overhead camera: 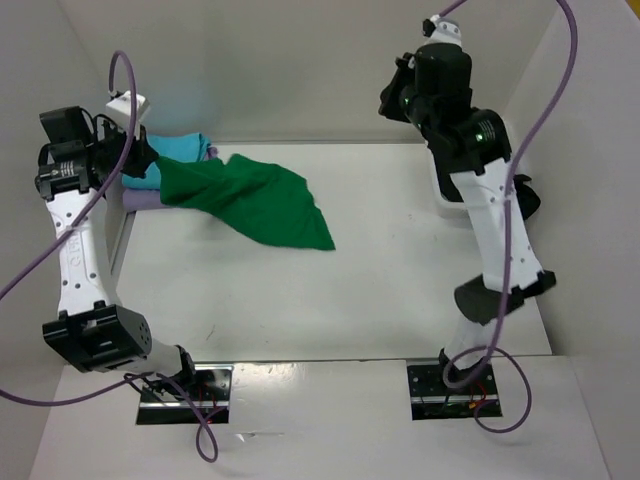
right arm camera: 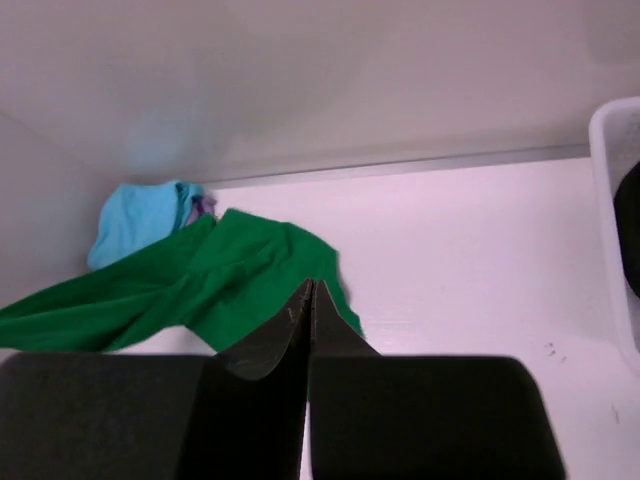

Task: Fold and stack the t-shirts
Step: Flatten out the tshirt

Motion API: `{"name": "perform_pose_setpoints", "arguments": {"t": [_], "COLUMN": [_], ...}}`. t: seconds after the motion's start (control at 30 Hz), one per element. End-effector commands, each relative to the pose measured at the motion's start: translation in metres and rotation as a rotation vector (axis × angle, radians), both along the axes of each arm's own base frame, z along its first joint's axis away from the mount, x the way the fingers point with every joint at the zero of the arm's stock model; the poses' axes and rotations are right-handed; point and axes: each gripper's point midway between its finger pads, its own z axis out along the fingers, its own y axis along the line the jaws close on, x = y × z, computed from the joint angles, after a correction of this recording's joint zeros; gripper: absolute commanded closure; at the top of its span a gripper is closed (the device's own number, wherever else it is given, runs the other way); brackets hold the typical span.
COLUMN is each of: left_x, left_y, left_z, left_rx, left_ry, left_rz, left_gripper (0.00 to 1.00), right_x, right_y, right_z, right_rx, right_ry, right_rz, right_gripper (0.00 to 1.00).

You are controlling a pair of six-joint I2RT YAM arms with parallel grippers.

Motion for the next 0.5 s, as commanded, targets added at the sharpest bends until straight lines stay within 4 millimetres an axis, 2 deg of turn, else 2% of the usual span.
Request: {"name": "perform_pose_setpoints", "arguments": {"t": [0.0,0.03,0.07,0.1,0.13,0.17,0.2,0.23,0.27,0.3,0.33,0.37,0.4,0.43,0.47], "left_x": [-0.01,-0.02,-0.028,-0.04,-0.051,-0.06,-0.072,-0.086,-0.092,-0.098,-0.103,-0.108,-0.111,-0.111,-0.114], "left_y": [-0.006,-0.01,-0.015,-0.026,-0.037,-0.043,-0.055,-0.064,-0.068,-0.073,-0.07,-0.069,-0.067,-0.066,-0.065], "left_z": [-0.05,-0.07,-0.086,-0.117,-0.132,-0.146,-0.166,-0.173,-0.183,-0.187,-0.193,-0.198,-0.199,-0.2,-0.202], "left_rx": [-0.063,-0.079,-0.092,-0.113,-0.138,-0.149,-0.167,-0.192,-0.196,-0.195,-0.179,-0.172,-0.16,-0.152,-0.147], "left_ry": [0.134,0.199,0.245,0.325,0.384,0.43,0.491,0.54,0.577,0.599,0.621,0.638,0.641,0.644,0.652], "left_rz": [-0.02,-0.04,-0.063,-0.1,-0.133,-0.147,-0.195,-0.227,-0.247,-0.265,-0.257,-0.249,-0.24,-0.234,-0.229], "left_gripper": [1.0,1.0,1.0,1.0,1.0,1.0,1.0,1.0,1.0,1.0,1.0,1.0,1.0,1.0,1.0], "right_x": [-0.017,-0.036,-0.034,-0.05,-0.055,-0.053,-0.061,-0.063,-0.061,-0.056,-0.059,-0.05,-0.044,-0.041,-0.024], "right_y": [-0.002,-0.004,0.006,0.019,0.027,0.038,0.053,0.062,0.076,0.09,0.109,0.122,0.133,0.141,0.152], "right_z": [-0.134,-0.132,-0.142,-0.199,-0.213,-0.232,-0.261,-0.278,-0.32,-0.329,-0.343,-0.348,-0.381,-0.39,-0.382], "right_rx": [-0.171,-0.129,-0.082,-0.075,-0.032,-0.019,-0.028,-0.051,-0.094,-0.113,-0.135,-0.137,-0.162,-0.167,-0.153], "right_ry": [0.345,0.328,0.302,0.429,0.461,0.488,0.556,0.596,0.679,0.69,0.708,0.702,0.747,0.758,0.715], "right_rz": [0.003,0.029,0.065,0.144,0.175,0.216,0.254,0.27,0.282,0.294,0.328,0.341,0.343,0.338,0.334], "right_gripper": [1.0,1.0,1.0,0.97,0.85,0.58,0.5,0.43,0.36,0.25,0.21,0.18,0.12,0.09,0.08]}}
